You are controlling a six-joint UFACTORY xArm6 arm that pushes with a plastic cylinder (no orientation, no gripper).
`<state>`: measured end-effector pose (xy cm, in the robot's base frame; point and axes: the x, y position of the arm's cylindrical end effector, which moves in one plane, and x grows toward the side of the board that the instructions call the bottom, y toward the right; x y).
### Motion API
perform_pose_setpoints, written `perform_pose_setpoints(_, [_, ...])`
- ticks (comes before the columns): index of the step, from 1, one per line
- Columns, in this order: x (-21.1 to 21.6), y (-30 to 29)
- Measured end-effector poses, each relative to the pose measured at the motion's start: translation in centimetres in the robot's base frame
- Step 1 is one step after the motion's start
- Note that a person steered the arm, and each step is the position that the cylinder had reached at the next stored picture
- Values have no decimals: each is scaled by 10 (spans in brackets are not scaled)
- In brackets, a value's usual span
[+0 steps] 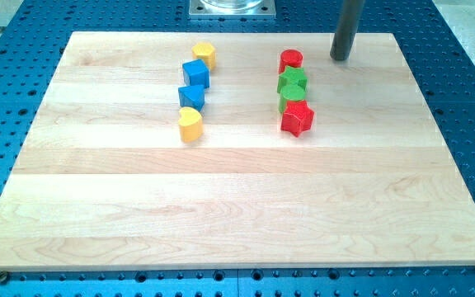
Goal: Move the red circle to the top left of the green star
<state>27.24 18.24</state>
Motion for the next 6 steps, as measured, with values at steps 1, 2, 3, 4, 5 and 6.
perform_pose_setpoints(1, [14,-28])
perform_pose_setpoints(2, [14,-71])
perform_pose_setpoints(3, [14,-96])
perform_pose_setpoints(4, [14,-99])
perform_pose_setpoints(5, [14,-99])
perform_pose_setpoints(6, [38,-99])
